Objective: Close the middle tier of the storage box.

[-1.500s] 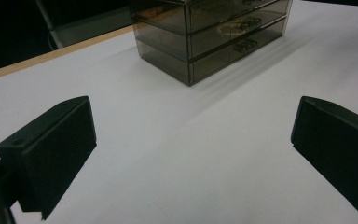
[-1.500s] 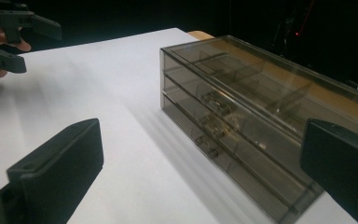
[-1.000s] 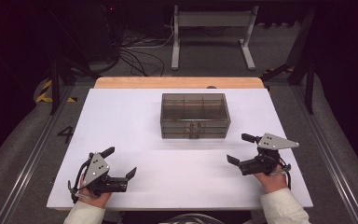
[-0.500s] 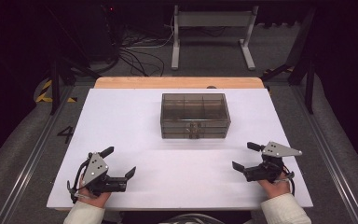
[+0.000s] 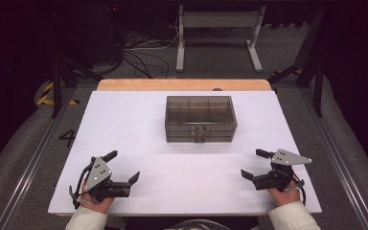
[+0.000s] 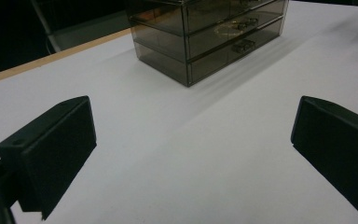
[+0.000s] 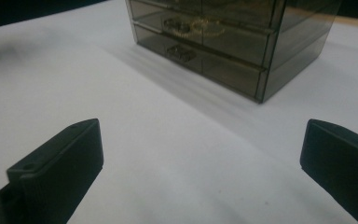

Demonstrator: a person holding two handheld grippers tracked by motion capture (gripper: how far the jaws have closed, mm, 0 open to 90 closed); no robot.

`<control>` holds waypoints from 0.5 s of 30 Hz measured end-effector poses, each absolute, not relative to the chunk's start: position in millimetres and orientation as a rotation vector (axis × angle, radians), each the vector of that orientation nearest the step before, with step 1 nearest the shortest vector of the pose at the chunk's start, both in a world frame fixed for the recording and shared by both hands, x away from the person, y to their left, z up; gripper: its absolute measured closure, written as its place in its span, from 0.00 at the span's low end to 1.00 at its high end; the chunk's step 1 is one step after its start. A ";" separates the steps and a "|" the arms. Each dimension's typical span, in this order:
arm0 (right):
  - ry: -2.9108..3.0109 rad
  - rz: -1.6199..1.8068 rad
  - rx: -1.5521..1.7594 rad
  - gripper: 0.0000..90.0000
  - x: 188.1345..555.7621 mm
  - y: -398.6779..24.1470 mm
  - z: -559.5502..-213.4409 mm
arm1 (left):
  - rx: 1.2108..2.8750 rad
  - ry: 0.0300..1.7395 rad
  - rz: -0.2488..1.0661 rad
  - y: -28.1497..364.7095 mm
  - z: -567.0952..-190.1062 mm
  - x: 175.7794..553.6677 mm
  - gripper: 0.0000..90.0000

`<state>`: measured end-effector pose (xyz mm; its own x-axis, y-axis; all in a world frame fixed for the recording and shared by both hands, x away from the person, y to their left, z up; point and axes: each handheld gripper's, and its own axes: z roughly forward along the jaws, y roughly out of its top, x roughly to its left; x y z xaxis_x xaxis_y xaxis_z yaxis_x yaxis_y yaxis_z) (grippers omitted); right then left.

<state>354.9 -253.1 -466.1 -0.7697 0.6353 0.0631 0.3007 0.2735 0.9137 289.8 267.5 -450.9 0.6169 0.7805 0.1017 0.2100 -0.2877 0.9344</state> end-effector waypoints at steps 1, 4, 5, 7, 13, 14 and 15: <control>2.253 1.485 0.857 0.00 355.7 -252.4 -466.2 | 1.813 0.801 0.693 267.9 -451.2 290.0 0.01; 2.253 1.472 0.837 0.00 354.3 -250.5 -465.6 | 1.811 0.807 0.681 269.2 -451.4 290.7 0.01; 2.251 1.472 0.835 0.00 353.9 -250.2 -465.4 | 1.804 0.812 0.671 269.0 -452.0 291.1 0.01; 2.244 1.469 0.837 0.00 353.5 -250.6 -464.9 | 1.794 0.825 0.655 269.9 -452.7 291.9 0.01; 2.225 1.442 0.854 0.00 353.2 -252.1 -463.4 | 1.779 0.851 0.637 273.5 -454.5 292.1 0.01; 2.224 1.438 0.857 0.00 353.3 -252.4 -463.2 | 1.786 0.855 0.641 272.9 -454.8 292.3 0.01; 2.225 1.434 0.858 0.00 353.3 -252.6 -462.8 | 1.801 0.849 0.639 272.6 -454.9 292.7 0.01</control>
